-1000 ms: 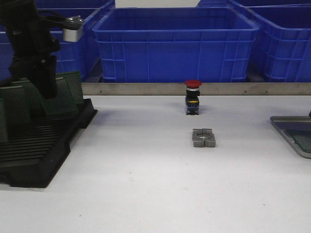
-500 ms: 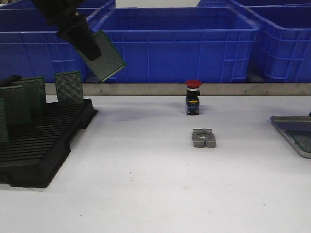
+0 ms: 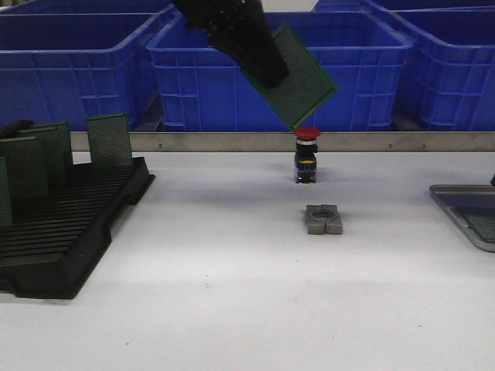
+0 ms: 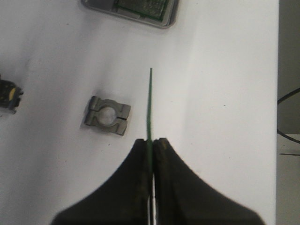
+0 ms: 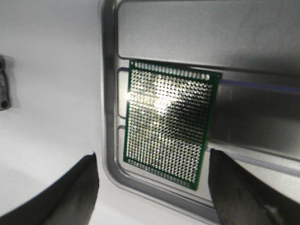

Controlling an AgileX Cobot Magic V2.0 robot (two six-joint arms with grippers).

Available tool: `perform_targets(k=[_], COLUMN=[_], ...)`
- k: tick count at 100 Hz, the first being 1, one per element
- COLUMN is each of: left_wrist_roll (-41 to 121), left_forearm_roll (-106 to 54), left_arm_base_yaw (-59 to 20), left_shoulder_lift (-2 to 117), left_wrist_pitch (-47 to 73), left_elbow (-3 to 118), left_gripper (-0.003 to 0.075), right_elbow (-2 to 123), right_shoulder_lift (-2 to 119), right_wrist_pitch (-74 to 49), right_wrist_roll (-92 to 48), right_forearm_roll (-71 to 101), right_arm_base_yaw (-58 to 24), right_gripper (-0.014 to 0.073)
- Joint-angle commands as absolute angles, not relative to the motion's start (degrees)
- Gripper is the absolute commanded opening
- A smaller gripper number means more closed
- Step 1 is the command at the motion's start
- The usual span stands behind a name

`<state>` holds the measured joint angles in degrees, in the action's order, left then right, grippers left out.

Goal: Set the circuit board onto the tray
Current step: 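Lift the second board out of the rack with the left gripper, then grasp the second board's free edge with the right gripper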

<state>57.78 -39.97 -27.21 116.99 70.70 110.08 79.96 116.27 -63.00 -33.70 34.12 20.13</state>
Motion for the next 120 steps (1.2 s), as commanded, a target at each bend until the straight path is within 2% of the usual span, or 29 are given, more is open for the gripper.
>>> perform_targets(k=[1,39,62,87,120], left_wrist_roll=[57.2,57.2,57.2,57.1,57.1], left_forearm_roll=[-43.2,-43.3,-43.4,-43.4,-43.4], left_arm_base_yaw=[-28.4,-28.6,-28.6,-28.6,-28.6], left_shoulder_lift=[112.9,112.9,112.9,112.9,112.9], left_wrist_pitch=[73.1,73.1,73.1,73.1,73.1], left_elbow=[112.0,112.0,112.0,112.0,112.0], left_gripper=[-0.0018,-0.0018,-0.0018,-0.0018,-0.0018], right_elbow=[81.7,81.7,81.7,81.7,81.7], right_shoulder_lift=[112.6,105.5,99.5,98.6,98.6], right_wrist_pitch=[-65.9,-76.1,-76.1,-75.8,-72.2], right_wrist_roll=[-36.4,-58.2,-70.9,-85.8,-91.1], right_forearm_roll=[38.5,59.4,60.0,60.3,60.6], right_arm_base_yaw=[20.3,16.7,10.0,2.0,-2.7], right_gripper=[0.0520,0.0520,0.0520,0.0520,0.0520])
